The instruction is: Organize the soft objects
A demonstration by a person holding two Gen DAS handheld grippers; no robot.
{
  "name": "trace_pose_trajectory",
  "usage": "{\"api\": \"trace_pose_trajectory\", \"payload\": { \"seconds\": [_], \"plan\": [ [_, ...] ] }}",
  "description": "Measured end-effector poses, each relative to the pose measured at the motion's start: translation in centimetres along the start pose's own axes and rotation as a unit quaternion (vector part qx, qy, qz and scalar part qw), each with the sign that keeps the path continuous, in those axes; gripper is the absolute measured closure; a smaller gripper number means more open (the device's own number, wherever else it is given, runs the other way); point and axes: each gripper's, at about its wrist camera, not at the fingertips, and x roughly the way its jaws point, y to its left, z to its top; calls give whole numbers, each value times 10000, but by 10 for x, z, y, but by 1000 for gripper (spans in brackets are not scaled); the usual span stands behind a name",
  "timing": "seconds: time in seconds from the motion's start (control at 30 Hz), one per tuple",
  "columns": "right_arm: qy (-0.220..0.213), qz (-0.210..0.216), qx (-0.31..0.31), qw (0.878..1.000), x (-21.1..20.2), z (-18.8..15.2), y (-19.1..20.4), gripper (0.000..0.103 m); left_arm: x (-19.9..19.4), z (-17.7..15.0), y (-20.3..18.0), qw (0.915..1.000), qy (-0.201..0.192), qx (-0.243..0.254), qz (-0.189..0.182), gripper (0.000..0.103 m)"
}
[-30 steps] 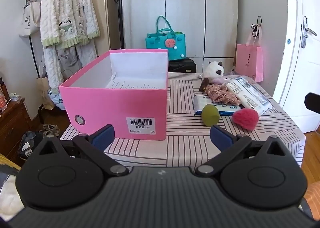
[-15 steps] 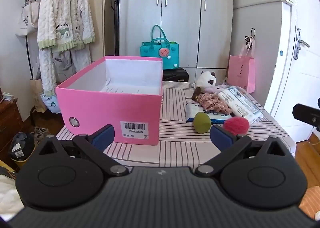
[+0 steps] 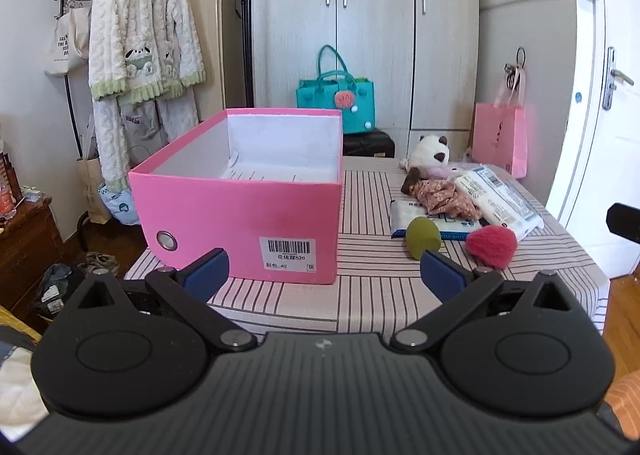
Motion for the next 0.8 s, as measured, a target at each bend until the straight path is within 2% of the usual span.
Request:
{"api": "trace_pose_trajectory", "payload": {
  "seconds": [0.1, 0.3, 0.5, 0.63, 0.8],
  "plan": [
    [90, -96, -68, 9999, 0, 6, 2, 1, -4, 10, 0, 9999, 149, 23, -54, 0],
    [360, 72, -43, 9993, 0, 30, -4, 1, -11, 31, 1, 9994, 210, 207, -161, 0],
    [399, 603, -104, 9973, -5, 48, -7, 0, -12, 42, 1, 9986, 313, 343, -251, 0],
    [482, 729, -125, 9961, -5, 52, -6, 0, -11, 46, 2, 9970, 494, 424, -425, 0],
    [707, 844, 29, 9939, 0, 53, -13, 0, -17, 52, 1, 9955, 483, 610, -537, 0]
  ]
}}
